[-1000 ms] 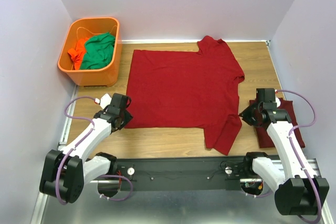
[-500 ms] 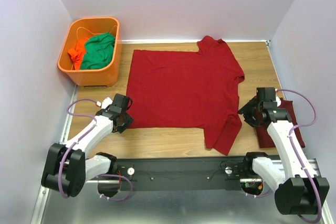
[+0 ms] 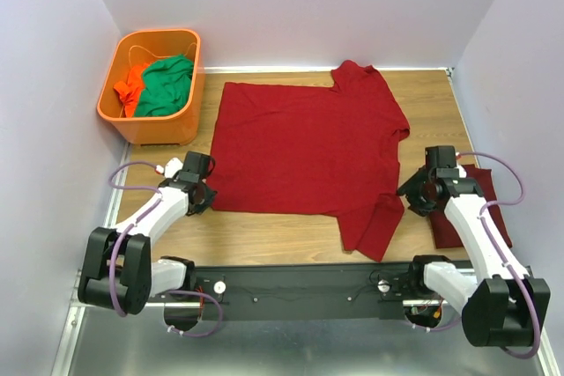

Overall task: Fold and stack the t-shirts
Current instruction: Flatten the tshirt out

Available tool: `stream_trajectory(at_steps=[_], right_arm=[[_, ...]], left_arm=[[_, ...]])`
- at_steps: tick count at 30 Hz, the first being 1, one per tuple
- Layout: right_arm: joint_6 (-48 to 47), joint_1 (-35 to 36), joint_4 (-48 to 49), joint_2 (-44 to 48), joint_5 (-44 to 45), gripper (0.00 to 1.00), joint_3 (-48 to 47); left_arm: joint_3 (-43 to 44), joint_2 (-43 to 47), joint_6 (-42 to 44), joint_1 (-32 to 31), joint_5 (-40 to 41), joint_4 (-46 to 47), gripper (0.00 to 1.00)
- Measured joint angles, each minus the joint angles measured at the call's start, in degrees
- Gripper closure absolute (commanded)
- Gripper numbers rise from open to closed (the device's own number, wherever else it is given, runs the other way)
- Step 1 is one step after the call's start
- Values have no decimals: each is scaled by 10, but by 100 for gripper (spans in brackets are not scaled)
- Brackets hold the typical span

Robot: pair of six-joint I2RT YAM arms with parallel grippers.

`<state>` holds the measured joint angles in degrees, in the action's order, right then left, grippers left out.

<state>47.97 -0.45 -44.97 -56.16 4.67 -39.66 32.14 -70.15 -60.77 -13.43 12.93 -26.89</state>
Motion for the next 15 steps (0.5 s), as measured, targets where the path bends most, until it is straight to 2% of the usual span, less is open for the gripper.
stream_trajectory(at_steps=[9, 15], right_arm=[[0, 0, 28, -47, 0, 43, 40], [-6, 0, 97, -85, -1, 47, 37]], left_arm=[[1, 47, 21, 94, 26, -1, 100], [1, 58, 31, 107, 24, 9, 100]])
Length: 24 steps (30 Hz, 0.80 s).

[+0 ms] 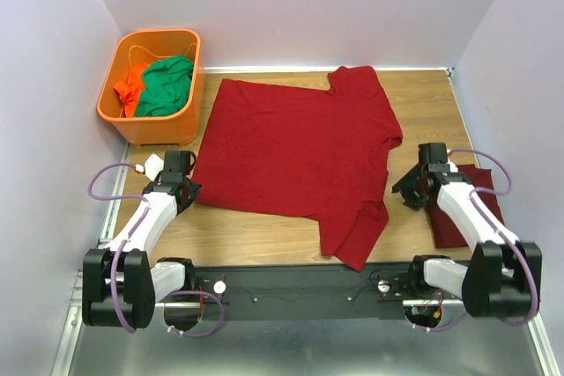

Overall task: Fold and stack the t-shirts
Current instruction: Flatten the tshirt out

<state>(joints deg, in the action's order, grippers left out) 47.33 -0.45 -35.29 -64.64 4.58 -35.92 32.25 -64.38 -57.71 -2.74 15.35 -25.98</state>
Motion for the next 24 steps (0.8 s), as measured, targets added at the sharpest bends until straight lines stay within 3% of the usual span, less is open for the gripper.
stream_trajectory(at_steps=[9, 14, 19, 24], right_arm=[[-19, -2, 124, -199, 16, 53, -117], [-24, -7, 171, -251, 3, 57, -140], [-14, -7, 184, -186, -7, 54, -76], [3, -7, 153, -21, -19, 52, 13]], left_arm=[[0, -14, 20, 1, -14, 25, 100], [0, -17, 26, 1, -18, 32, 100], [3, -19, 33, 1, -20, 32, 100], [15, -18, 34, 1, -20, 31, 100]])
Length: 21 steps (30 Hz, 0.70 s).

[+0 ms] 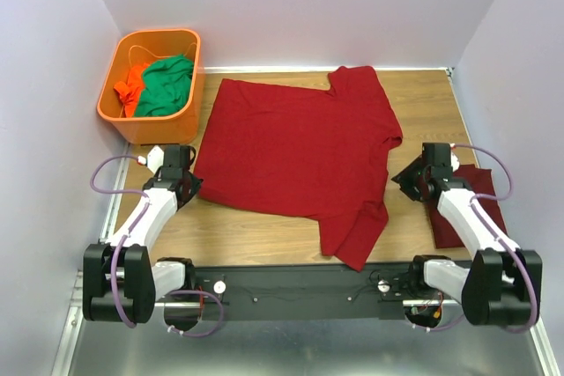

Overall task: Fold and stack the t-shirts
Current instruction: Flatten the tshirt out

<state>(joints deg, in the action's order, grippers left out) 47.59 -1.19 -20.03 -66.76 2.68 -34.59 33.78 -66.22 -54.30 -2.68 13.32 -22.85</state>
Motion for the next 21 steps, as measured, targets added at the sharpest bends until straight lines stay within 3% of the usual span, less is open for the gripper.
stream_trajectory(at_steps=[8, 21], right_arm=[[19, 0, -102, 48, -29, 52, 30], [43, 0, -154, 121, -108, 51, 102]], left_arm=[[11, 0, 1, 0, -1, -2, 100], [21, 0, 1, 0, -1, -2, 100]])
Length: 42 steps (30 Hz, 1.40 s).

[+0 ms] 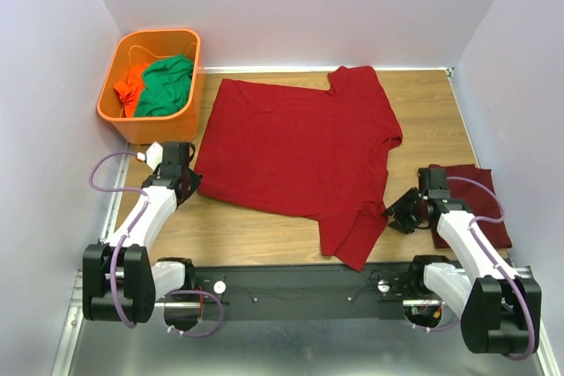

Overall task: Fold and stack the t-shirts
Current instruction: Flatten the tshirt out

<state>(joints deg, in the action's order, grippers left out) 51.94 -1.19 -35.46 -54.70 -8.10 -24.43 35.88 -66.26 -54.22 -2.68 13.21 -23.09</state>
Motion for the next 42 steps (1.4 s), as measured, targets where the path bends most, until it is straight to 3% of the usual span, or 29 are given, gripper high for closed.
stream_trajectory(at_steps=[17, 21, 22, 23, 28, 36, 42], right_arm=[[26, 0, 78, -28, -20, 56, 20], [33, 0, 84, -14, -11, 79, 31], [35, 0, 84, -11, -7, 94, 35], [34, 0, 84, -9, -3, 99, 36], [24, 0, 77, 3, 6, 99, 23], [-23, 0, 34, 26, 34, 99, -169], [-75, 0, 18, -20, 63, 99, -340]], left_arm=[[0, -6, 2, 0, -3, 1, 100], [0, -6, 3, 1, -3, 2, 100], [0, -6, 3, 1, -3, 2, 100], [0, -6, 4, 1, -3, 2, 100], [2, -4, 16, 1, -4, 3, 100], [65, 79, 57, 1, -27, 13, 100], [159, 139, 79, 1, -42, 50, 100]])
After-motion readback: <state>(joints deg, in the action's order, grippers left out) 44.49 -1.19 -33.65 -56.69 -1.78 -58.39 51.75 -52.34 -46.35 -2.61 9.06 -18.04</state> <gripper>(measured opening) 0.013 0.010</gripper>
